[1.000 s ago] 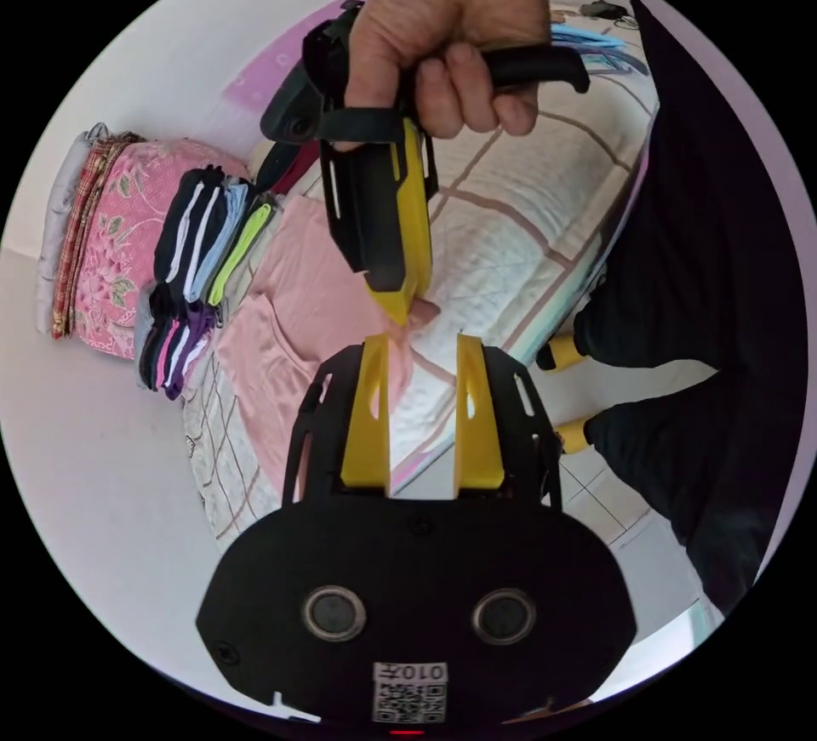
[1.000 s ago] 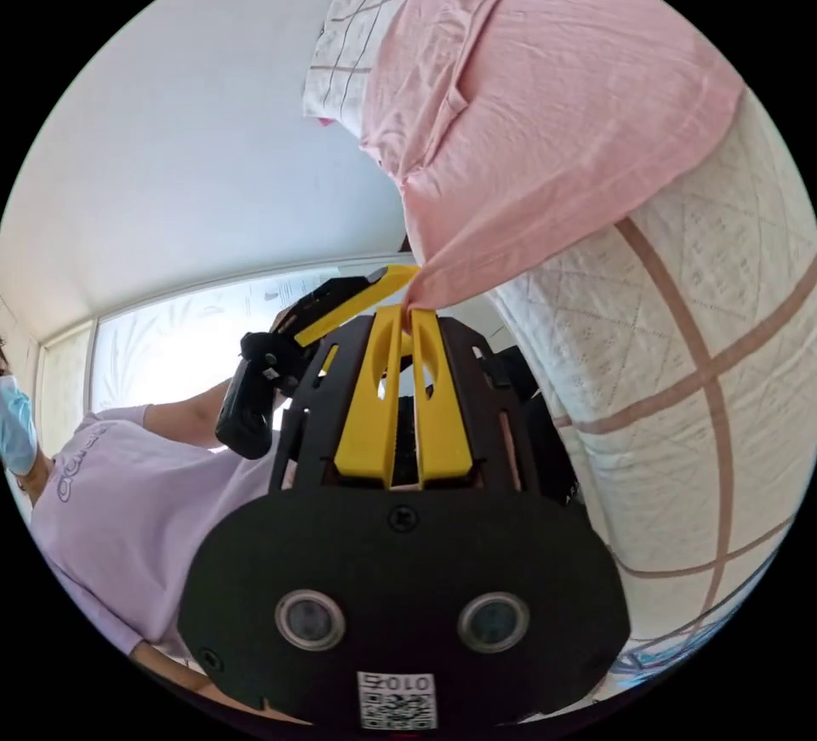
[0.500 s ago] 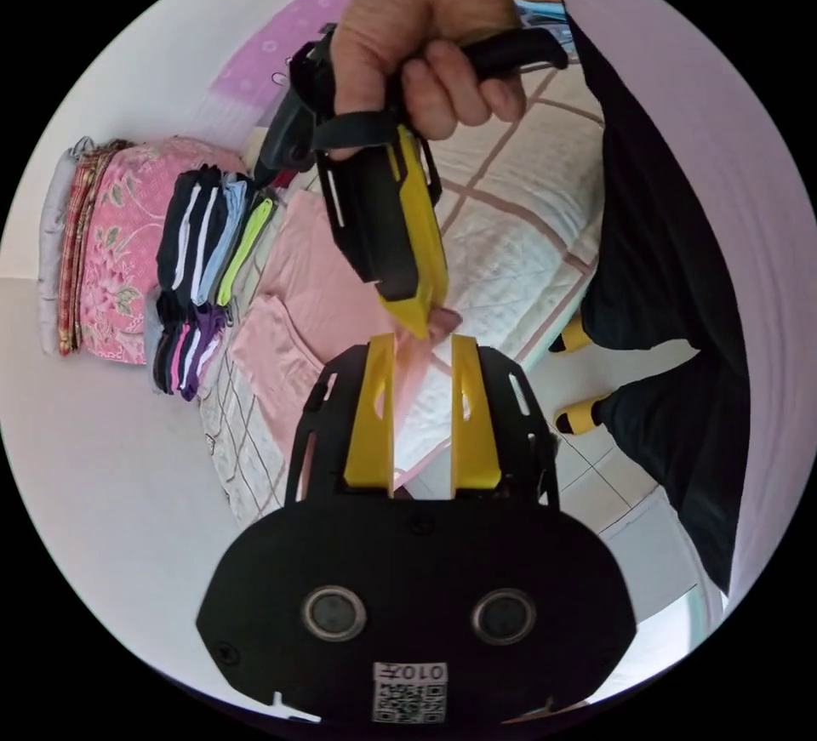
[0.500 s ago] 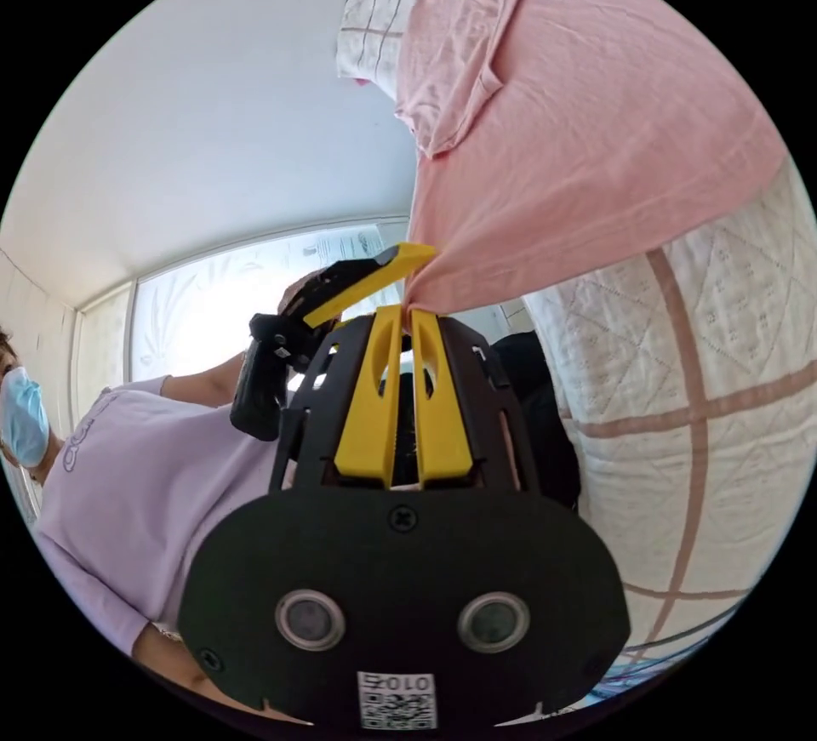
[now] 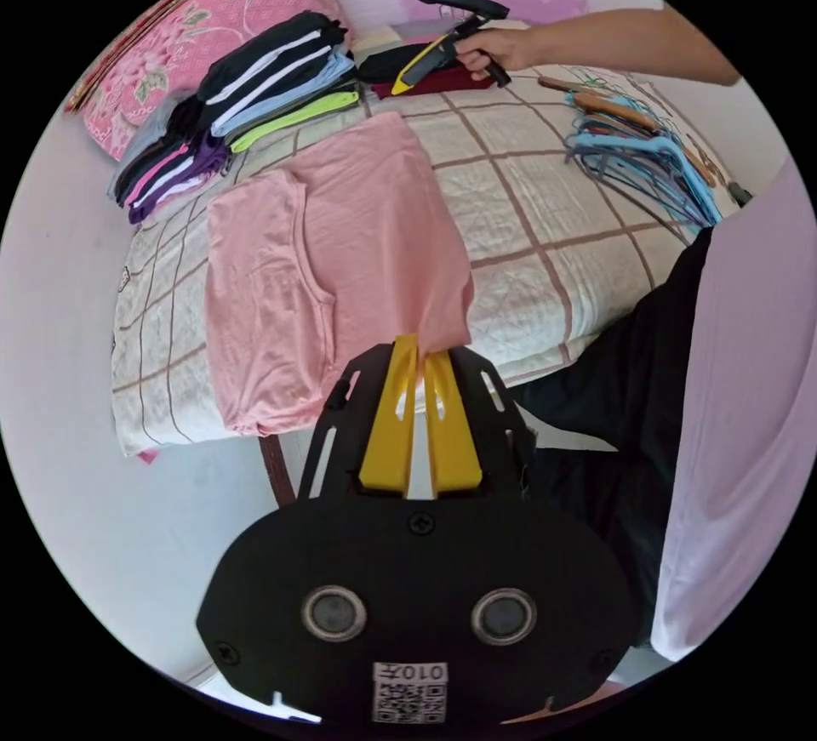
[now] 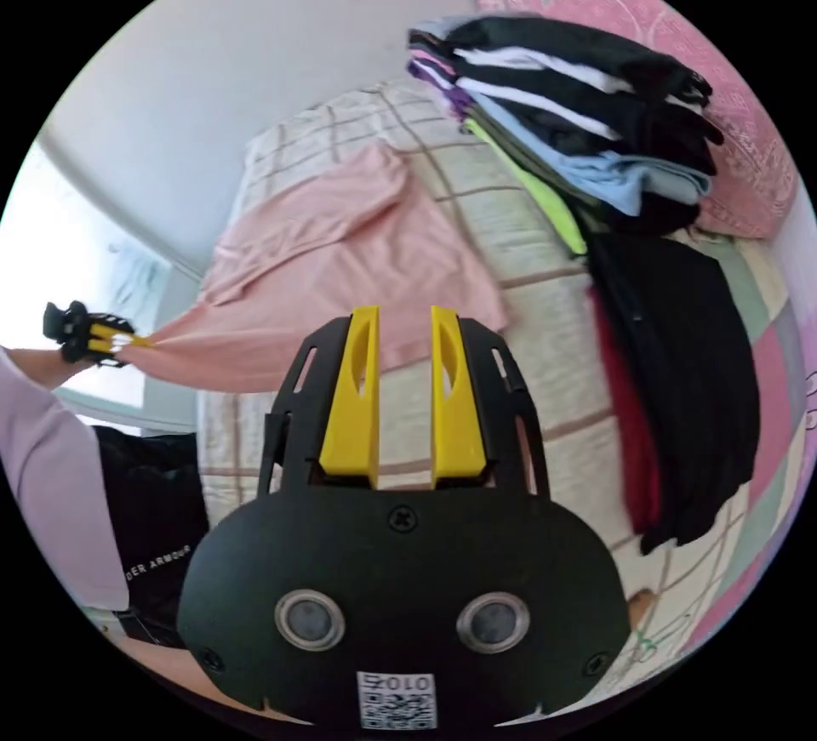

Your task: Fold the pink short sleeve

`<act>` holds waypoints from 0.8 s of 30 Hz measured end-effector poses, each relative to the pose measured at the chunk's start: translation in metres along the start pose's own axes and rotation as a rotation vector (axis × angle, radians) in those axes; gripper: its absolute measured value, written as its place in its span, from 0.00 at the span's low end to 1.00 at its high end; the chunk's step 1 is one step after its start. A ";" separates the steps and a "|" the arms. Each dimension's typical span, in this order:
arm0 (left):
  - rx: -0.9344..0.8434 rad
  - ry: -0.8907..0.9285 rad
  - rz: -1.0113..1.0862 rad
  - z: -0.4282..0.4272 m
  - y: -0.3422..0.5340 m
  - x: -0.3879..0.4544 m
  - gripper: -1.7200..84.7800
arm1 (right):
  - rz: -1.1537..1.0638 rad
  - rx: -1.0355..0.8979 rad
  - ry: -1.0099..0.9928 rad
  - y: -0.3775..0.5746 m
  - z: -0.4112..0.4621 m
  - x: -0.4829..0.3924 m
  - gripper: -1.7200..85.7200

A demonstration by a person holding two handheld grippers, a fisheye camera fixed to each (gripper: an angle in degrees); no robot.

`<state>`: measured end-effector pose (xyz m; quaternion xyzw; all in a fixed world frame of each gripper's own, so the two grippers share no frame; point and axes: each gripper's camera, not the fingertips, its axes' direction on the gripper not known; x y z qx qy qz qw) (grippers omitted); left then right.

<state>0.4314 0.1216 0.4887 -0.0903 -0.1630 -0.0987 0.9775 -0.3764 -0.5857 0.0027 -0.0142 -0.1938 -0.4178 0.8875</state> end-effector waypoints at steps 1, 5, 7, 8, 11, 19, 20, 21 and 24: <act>-0.014 0.003 -0.012 0.003 -0.002 -0.001 0.01 | -0.005 -0.036 0.038 -0.010 0.002 0.015 0.12; -0.047 -0.001 -0.030 0.012 -0.008 -0.005 0.01 | -0.146 -0.161 0.087 -0.043 0.017 0.027 0.13; -0.054 0.002 -0.049 0.016 -0.010 -0.010 0.01 | -0.219 -0.231 0.096 -0.053 0.026 0.022 0.14; -0.059 0.005 -0.061 0.019 -0.011 -0.015 0.01 | -0.247 -0.269 0.094 -0.058 0.032 0.019 0.14; -0.071 0.006 -0.081 0.027 -0.013 -0.028 0.01 | -0.285 -0.333 0.093 -0.068 0.041 0.010 0.15; -0.079 -0.004 -0.122 0.048 -0.008 -0.066 0.01 | -0.303 -0.354 0.093 -0.082 0.022 -0.026 0.12; -0.077 -0.002 -0.130 0.053 -0.006 -0.072 0.01 | -0.313 -0.352 0.114 -0.082 0.018 -0.036 0.11; -0.075 -0.001 -0.133 0.055 -0.005 -0.076 0.01 | -0.318 -0.350 0.130 -0.081 0.016 -0.041 0.10; -0.071 0.011 -0.127 0.067 -0.001 -0.090 0.01 | -0.297 -0.327 0.163 -0.083 0.009 -0.056 0.08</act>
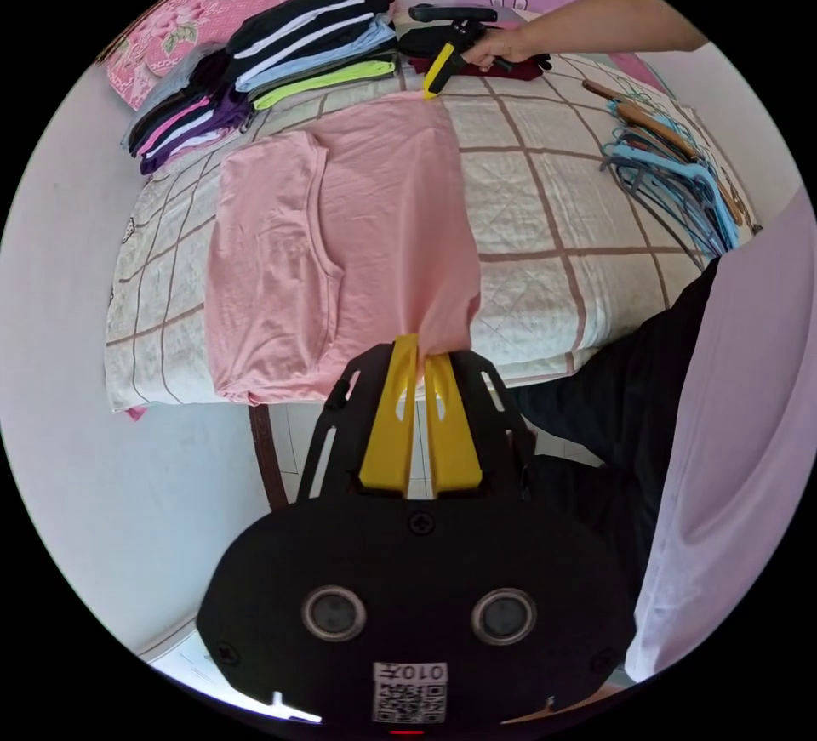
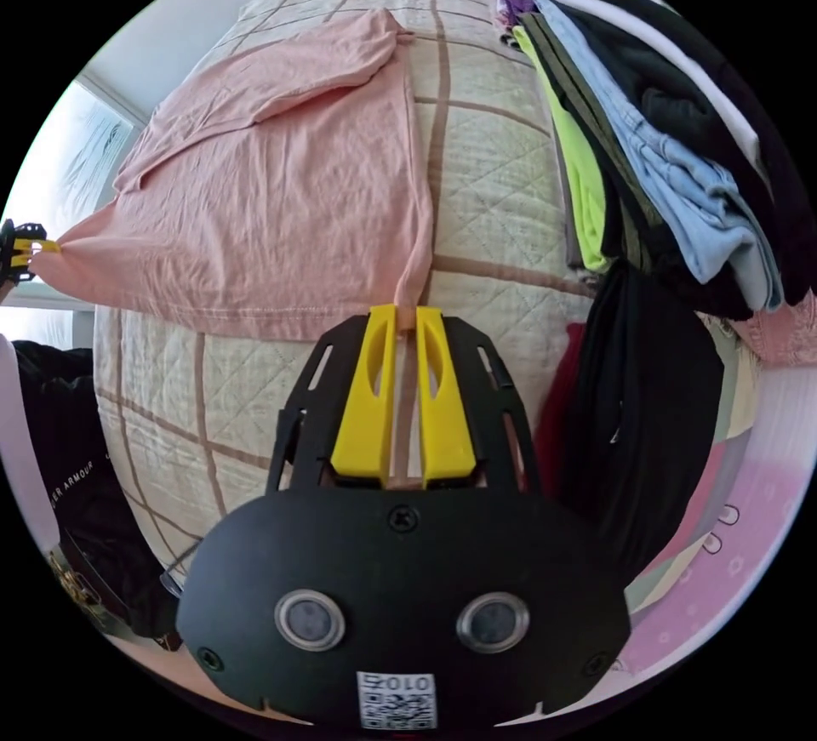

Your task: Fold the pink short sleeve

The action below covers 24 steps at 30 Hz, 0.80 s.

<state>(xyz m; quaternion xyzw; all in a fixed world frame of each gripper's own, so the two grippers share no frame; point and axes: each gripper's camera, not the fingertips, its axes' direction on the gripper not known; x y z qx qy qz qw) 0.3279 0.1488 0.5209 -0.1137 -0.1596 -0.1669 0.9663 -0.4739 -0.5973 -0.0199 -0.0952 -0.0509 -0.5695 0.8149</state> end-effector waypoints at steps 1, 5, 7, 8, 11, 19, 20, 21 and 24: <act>0.001 0.002 0.010 0.005 0.001 -0.006 0.01 | 0.024 -0.005 -0.013 -0.003 -0.005 0.001 0.08; 0.024 0.020 0.014 0.020 0.007 -0.034 0.01 | 0.085 -0.043 -0.135 -0.015 -0.033 0.017 0.08; 0.047 0.041 -0.008 0.025 0.012 -0.052 0.01 | 0.075 -0.055 -0.186 -0.023 -0.050 0.024 0.07; 0.065 0.061 -0.029 0.029 0.016 -0.065 0.01 | 0.056 -0.069 -0.214 -0.030 -0.063 0.027 0.07; 0.089 0.072 -0.084 0.039 0.029 -0.104 0.01 | -0.017 -0.114 -0.217 -0.059 -0.100 0.029 0.07; 0.253 0.378 -0.459 0.090 0.095 -0.263 0.01 | -0.156 -0.289 -0.225 -0.202 -0.196 0.039 0.07; 0.272 0.438 -0.532 0.106 0.107 -0.290 0.01 | -0.147 -0.335 -0.266 -0.233 -0.203 0.044 0.07; 0.280 0.470 -0.565 0.116 0.114 -0.302 0.01 | -0.140 -0.362 -0.289 -0.248 -0.205 0.046 0.07; 0.302 0.630 -0.700 0.168 0.141 -0.360 0.01 | -0.119 -0.515 -0.385 -0.323 -0.198 0.053 0.07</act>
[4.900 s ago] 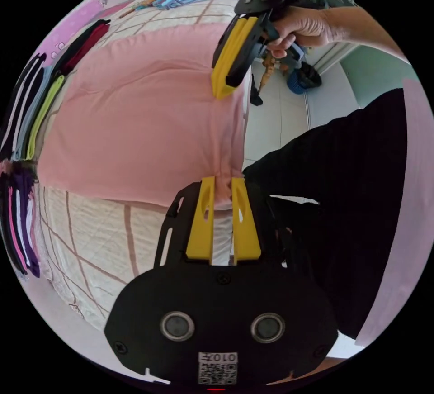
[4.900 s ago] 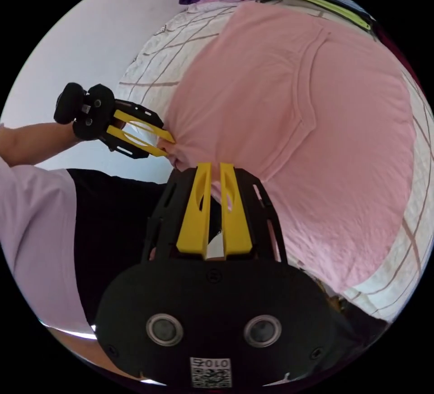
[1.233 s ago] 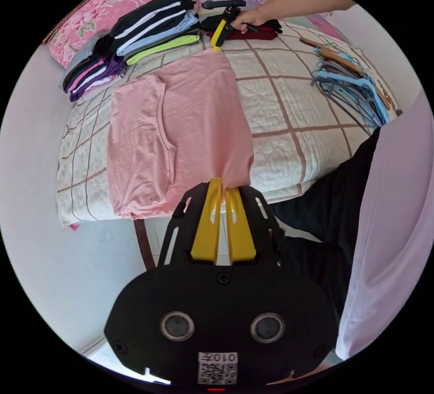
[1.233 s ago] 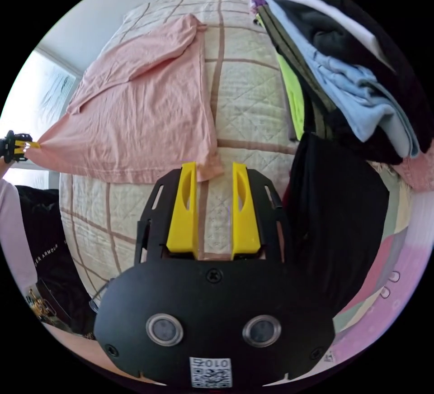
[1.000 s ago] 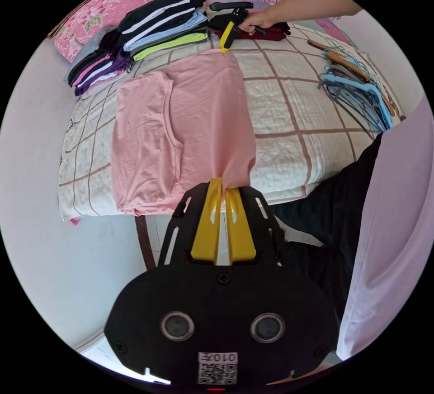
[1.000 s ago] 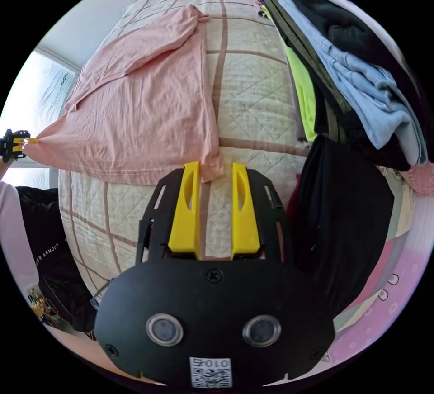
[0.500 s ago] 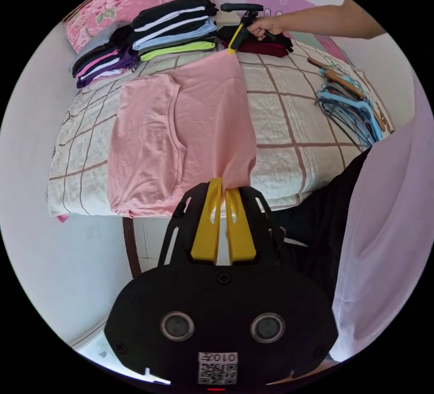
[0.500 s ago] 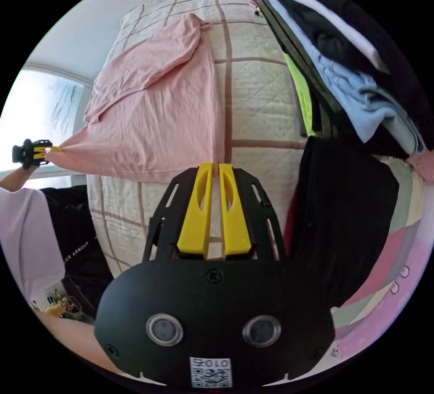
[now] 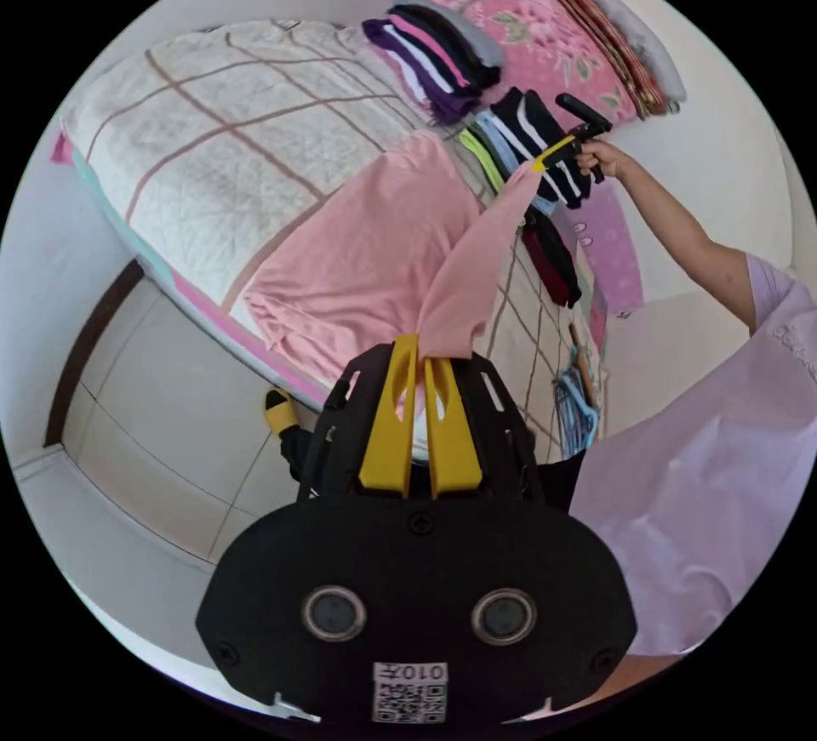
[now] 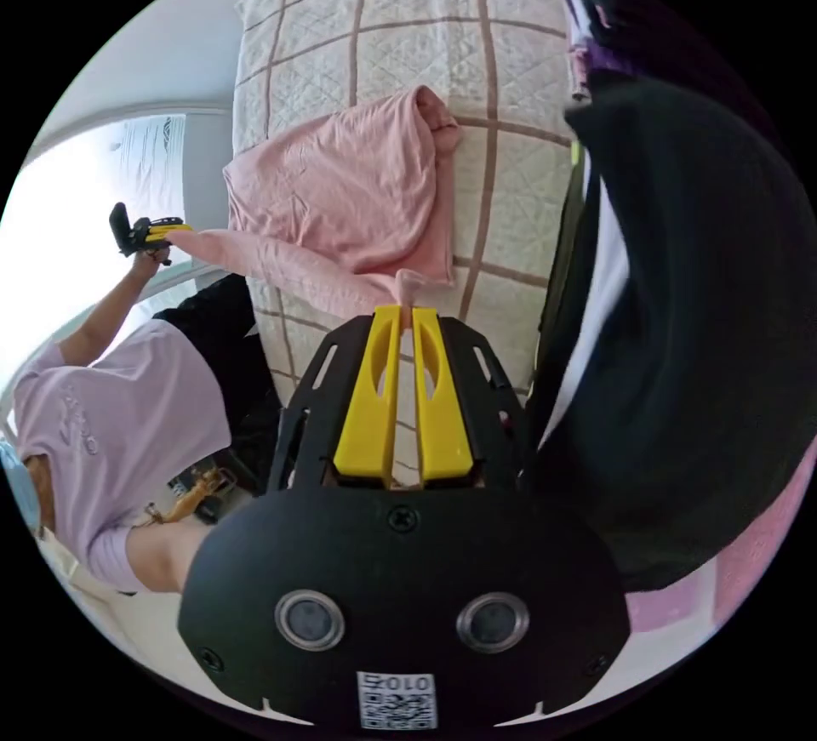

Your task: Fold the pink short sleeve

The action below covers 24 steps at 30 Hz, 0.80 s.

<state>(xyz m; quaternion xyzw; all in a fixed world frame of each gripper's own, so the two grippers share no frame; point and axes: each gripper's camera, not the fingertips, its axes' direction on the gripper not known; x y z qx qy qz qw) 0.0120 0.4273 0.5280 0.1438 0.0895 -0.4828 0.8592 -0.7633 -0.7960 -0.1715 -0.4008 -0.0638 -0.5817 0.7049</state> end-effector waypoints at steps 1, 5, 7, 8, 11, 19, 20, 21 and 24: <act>0.001 0.029 -0.037 0.004 -0.005 -0.029 0.01 | 0.004 -0.074 -0.021 -0.029 -0.004 0.004 0.07; -0.037 0.079 -0.096 0.031 -0.018 -0.105 0.01 | 0.033 -0.226 0.088 -0.116 0.003 0.004 0.08; -0.039 0.106 -0.120 0.043 -0.019 -0.130 0.01 | 0.045 -0.177 0.162 -0.140 0.003 0.001 0.08; -0.035 0.130 -0.144 0.050 -0.019 -0.147 0.01 | 0.053 -0.120 0.197 -0.150 0.000 -0.001 0.09; 0.024 0.208 -0.211 0.063 -0.013 -0.184 0.01 | 0.044 0.042 0.263 -0.153 -0.012 -0.015 0.10; 0.122 0.244 -0.237 0.074 -0.007 -0.239 0.01 | -0.012 0.243 0.389 -0.087 -0.001 -0.077 0.10; 0.128 0.238 -0.233 0.074 -0.007 -0.245 0.01 | 0.002 0.241 0.390 -0.078 0.011 -0.082 0.10; 0.133 0.240 -0.232 0.074 -0.008 -0.248 0.01 | 0.006 0.237 0.388 -0.075 0.018 -0.084 0.10; 0.167 0.272 -0.223 0.072 -0.008 -0.261 0.01 | 0.019 0.207 0.332 -0.068 0.054 -0.089 0.10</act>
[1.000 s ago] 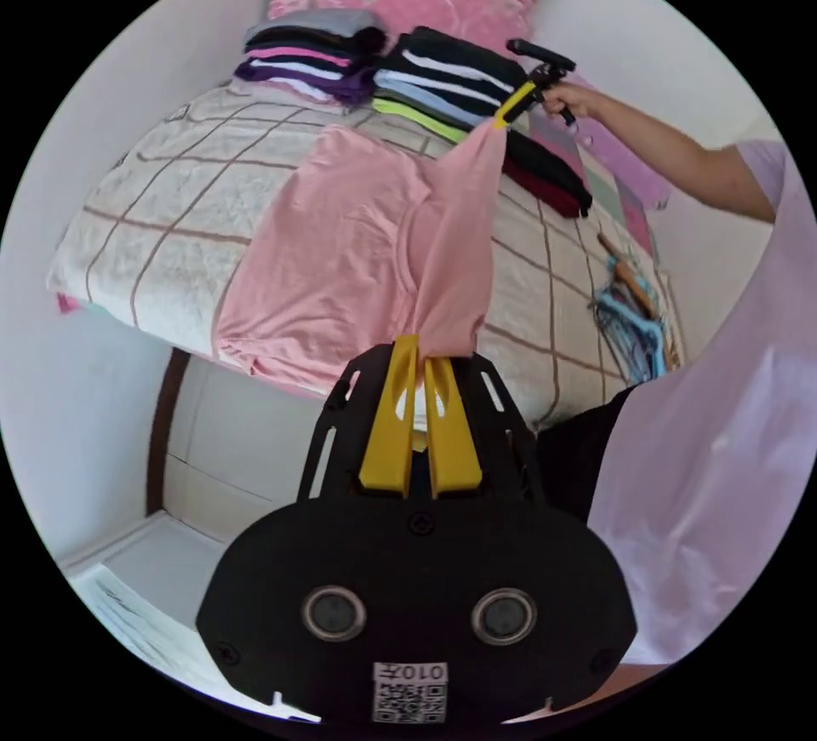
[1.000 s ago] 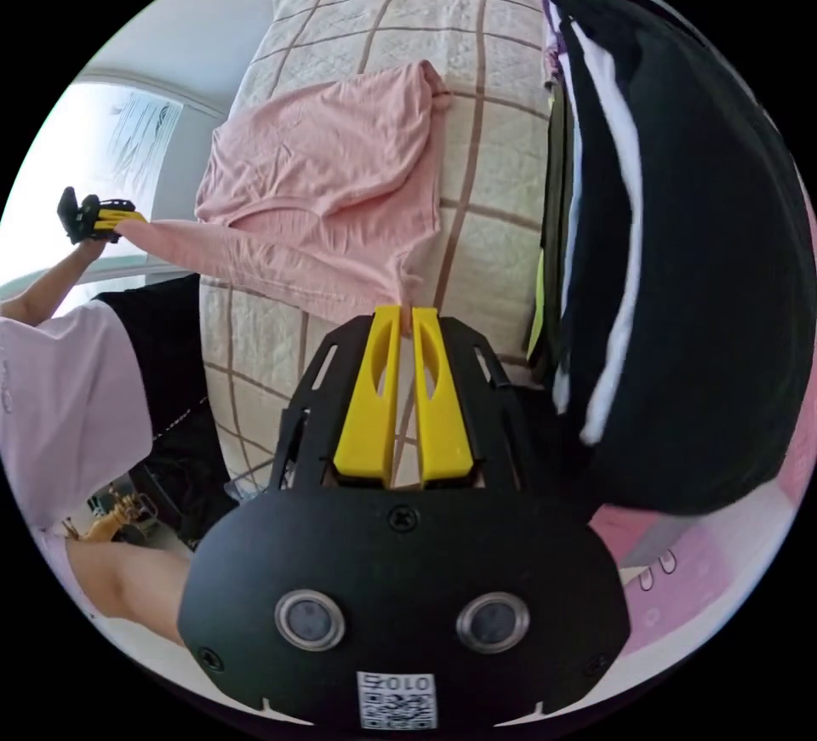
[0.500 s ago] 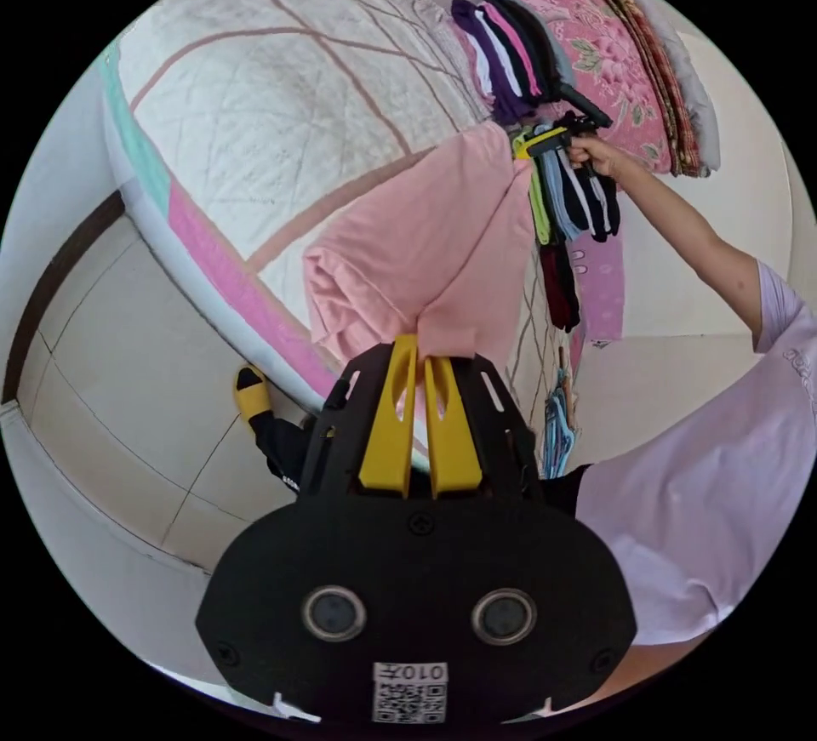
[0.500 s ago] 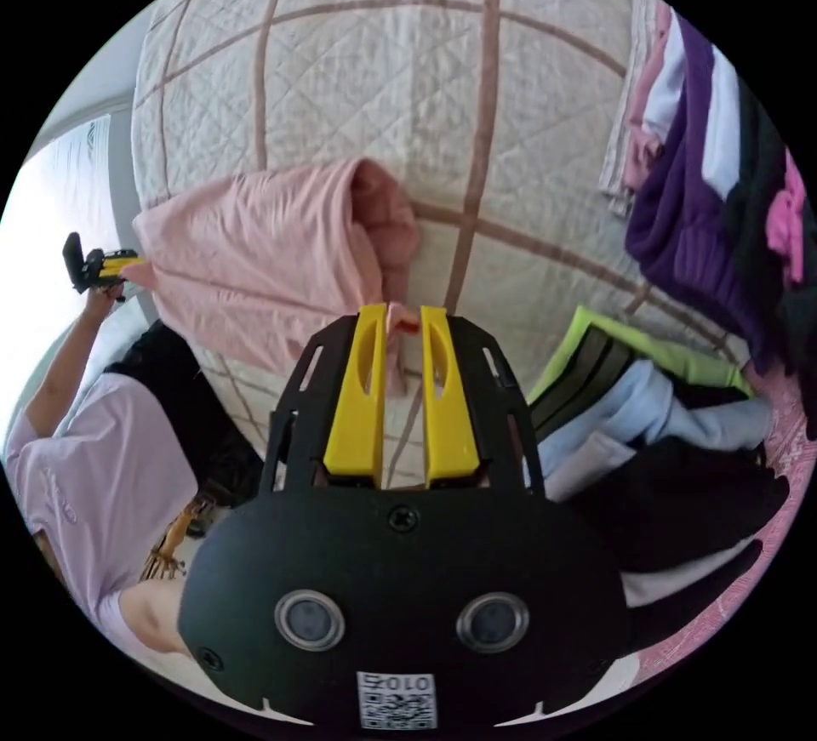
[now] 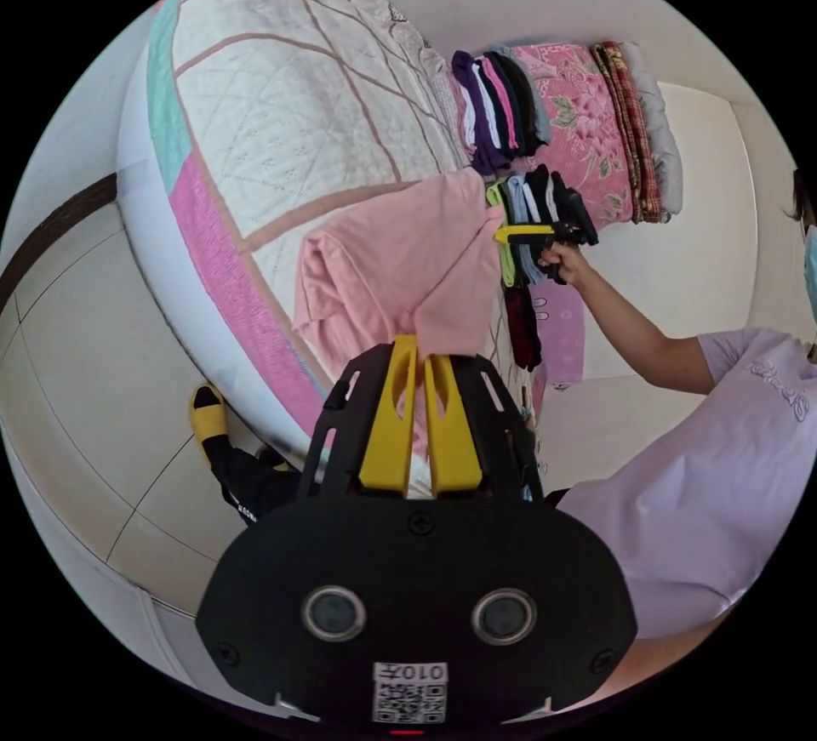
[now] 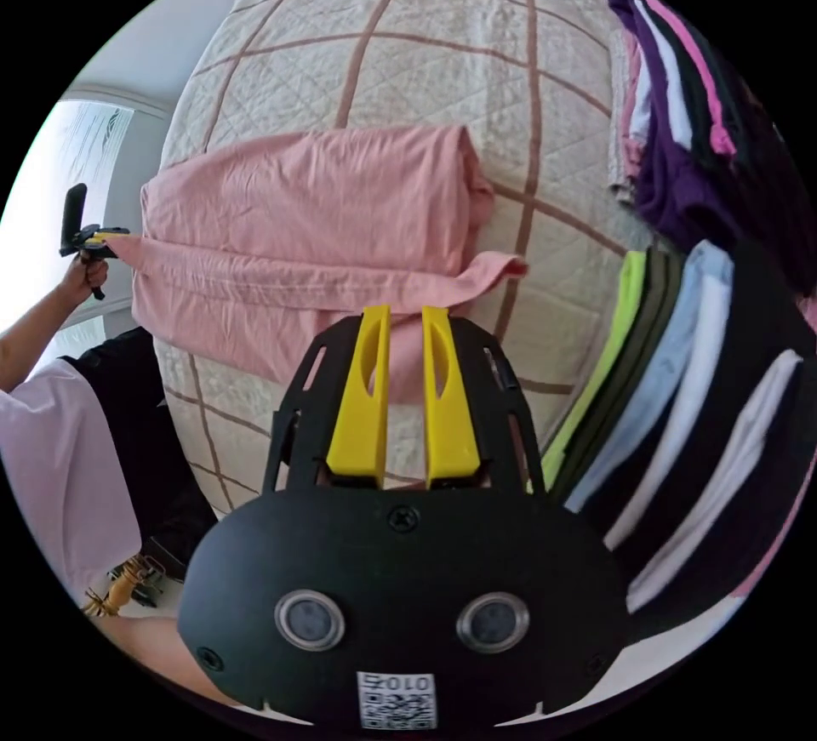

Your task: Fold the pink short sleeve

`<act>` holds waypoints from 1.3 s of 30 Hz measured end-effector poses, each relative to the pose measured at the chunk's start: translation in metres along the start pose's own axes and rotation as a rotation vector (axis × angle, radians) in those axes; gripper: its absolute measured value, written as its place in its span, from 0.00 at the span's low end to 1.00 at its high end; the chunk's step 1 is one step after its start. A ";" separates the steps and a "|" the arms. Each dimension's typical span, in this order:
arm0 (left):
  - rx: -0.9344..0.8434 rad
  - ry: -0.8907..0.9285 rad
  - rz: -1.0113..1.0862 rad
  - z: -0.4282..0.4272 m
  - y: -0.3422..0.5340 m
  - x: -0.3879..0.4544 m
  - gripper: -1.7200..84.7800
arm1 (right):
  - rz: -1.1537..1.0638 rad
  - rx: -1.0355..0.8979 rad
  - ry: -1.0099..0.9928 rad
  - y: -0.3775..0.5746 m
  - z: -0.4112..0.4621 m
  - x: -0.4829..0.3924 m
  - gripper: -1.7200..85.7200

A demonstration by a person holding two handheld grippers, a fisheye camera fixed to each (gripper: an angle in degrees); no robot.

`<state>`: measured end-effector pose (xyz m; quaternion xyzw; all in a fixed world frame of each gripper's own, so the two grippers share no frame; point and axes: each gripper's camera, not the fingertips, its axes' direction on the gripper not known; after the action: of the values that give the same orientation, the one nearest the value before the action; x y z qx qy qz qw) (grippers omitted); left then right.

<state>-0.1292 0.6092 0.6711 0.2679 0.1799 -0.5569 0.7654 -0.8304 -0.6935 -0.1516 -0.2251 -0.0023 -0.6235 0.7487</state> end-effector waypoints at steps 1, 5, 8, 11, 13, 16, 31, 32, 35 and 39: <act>0.011 0.016 0.009 -0.002 -0.001 -0.003 0.01 | -0.004 -0.018 -0.037 0.001 0.010 -0.006 0.10; 0.050 0.077 0.071 -0.009 -0.004 -0.010 0.01 | 0.021 0.038 -0.079 0.007 0.014 -0.024 0.10; 0.092 0.149 0.070 -0.009 -0.004 -0.024 0.01 | -0.010 -0.010 -0.090 0.005 0.024 -0.032 0.09; 0.118 0.184 0.011 -0.003 -0.003 -0.049 0.01 | -0.041 -0.034 -0.042 -0.002 0.023 -0.042 0.08; 0.161 0.226 -0.035 -0.002 0.000 -0.066 0.01 | -0.054 -0.033 -0.038 -0.009 0.015 -0.046 0.08; 0.185 0.295 -0.120 0.003 0.002 -0.097 0.01 | -0.073 -0.025 -0.015 -0.021 0.000 -0.051 0.08; 0.144 0.292 -0.181 0.027 -0.011 -0.162 0.02 | -0.129 0.254 0.207 0.004 -0.045 -0.045 0.13; 0.140 0.293 -0.174 0.028 -0.012 -0.165 0.02 | -0.209 0.274 0.313 0.007 -0.048 -0.052 0.14; 0.127 0.295 -0.147 0.030 -0.014 -0.168 0.02 | -0.391 0.168 0.528 0.000 -0.042 -0.061 0.16; 0.126 0.289 -0.130 0.033 -0.015 -0.172 0.02 | -0.278 0.109 0.302 -0.021 -0.047 -0.012 0.17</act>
<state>-0.1984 0.7152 0.7931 0.3802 0.2700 -0.5712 0.6755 -0.8662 -0.7011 -0.1903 -0.0860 0.0451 -0.7465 0.6583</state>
